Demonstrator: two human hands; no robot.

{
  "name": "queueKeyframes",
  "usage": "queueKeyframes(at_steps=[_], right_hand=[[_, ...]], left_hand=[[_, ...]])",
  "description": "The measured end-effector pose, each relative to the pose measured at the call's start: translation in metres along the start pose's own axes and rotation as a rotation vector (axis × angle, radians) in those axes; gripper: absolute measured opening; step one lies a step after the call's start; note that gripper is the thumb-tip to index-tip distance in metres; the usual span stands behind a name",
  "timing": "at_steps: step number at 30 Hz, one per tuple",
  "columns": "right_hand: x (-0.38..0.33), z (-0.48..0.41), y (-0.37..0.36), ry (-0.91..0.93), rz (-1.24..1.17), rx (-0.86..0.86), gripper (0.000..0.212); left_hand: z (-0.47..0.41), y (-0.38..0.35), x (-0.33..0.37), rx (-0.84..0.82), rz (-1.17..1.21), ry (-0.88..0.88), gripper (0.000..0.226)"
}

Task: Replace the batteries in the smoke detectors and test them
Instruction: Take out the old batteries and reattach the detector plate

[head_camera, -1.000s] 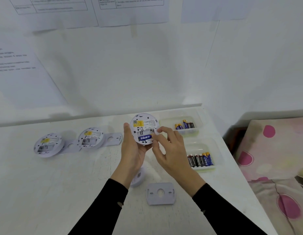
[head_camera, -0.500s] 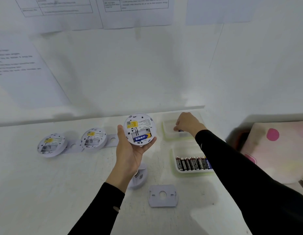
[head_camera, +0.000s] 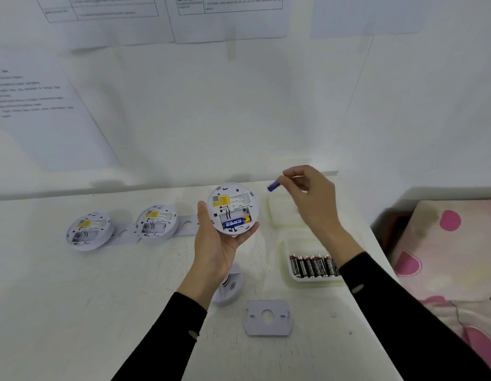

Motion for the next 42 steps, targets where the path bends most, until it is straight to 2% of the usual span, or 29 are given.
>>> queueKeyframes(at_steps=[2, 4, 7, 10, 13, 15, 18, 20, 22, 23, 26, 28, 30, 38, 40, 42], right_hand=[[-0.03, 0.024, -0.006, 0.126, -0.093, -0.002, 0.009], [-0.048, 0.046, -0.019, 0.305, -0.049, -0.065, 0.008], [-0.055, 0.07, -0.038, 0.546, 0.097, -0.123, 0.009], [-0.058, 0.088, -0.051, 0.781, 0.337, -0.08, 0.007], [-0.057, 0.094, -0.062, 0.883, 0.429, -0.067, 0.004], [-0.051, 0.091, -0.067, 0.864, 0.442, -0.092, 0.004], [-0.045, 0.082, -0.064, 0.721, 0.316, -0.162, 0.011], [-0.039, 0.072, -0.054, 0.523, 0.157, -0.179, 0.019], [-0.016, 0.057, -0.04, 0.196, 0.004, -0.171, 0.027], [0.0, 0.053, -0.036, 0.012, -0.066, -0.175, 0.03], [0.041, 0.057, -0.042, -0.495, -0.415, -0.265, 0.04], [0.048, 0.065, -0.048, -0.675, -0.65, -0.307, 0.036], [0.05, 0.069, -0.051, -0.748, -0.743, -0.324, 0.035], [0.058, 0.068, -0.055, -0.817, -0.76, -0.325, 0.036], [0.058, 0.069, -0.057, -0.827, -0.75, -0.347, 0.038], [0.058, 0.07, -0.057, -0.838, -0.752, -0.355, 0.038]], left_hand=[[-0.001, -0.001, -0.002, 0.001, -0.016, -0.003, 0.053], [0.001, -0.003, -0.004, -0.009, -0.054, -0.017, 0.057], [0.002, -0.004, -0.007, -0.026, -0.083, -0.01, 0.063], [0.004, -0.005, -0.009, -0.034, -0.083, 0.025, 0.064], [0.008, -0.009, -0.013, -0.074, -0.06, 0.082, 0.066], [0.012, -0.013, -0.018, -0.116, -0.062, 0.123, 0.07], [0.015, -0.016, -0.018, -0.183, -0.083, 0.127, 0.072], [0.015, -0.017, -0.014, -0.23, -0.091, 0.113, 0.061], [0.016, -0.019, -0.011, -0.294, -0.096, 0.106, 0.047], [0.016, -0.018, -0.01, -0.312, -0.089, 0.096, 0.048], [0.015, -0.013, -0.007, -0.327, -0.104, 0.069, 0.065], [0.016, -0.012, -0.009, -0.36, -0.143, 0.065, 0.083], [0.016, -0.012, -0.009, -0.383, -0.156, 0.061, 0.094], [0.013, -0.01, -0.01, -0.359, -0.131, 0.045, 0.096], [0.012, -0.007, -0.01, -0.338, -0.111, 0.054, 0.09], [0.012, -0.006, -0.011, -0.306, -0.111, 0.052, 0.072]])
Point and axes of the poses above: each hand's wrist, its own z-axis away from the middle knuckle, its own y-axis out of the back of the hand, x = y × z, the point moved 9 cm from there along -z, towards the middle knuckle, and after that the axes turned 1 degree about x, right-handed, at the moved point
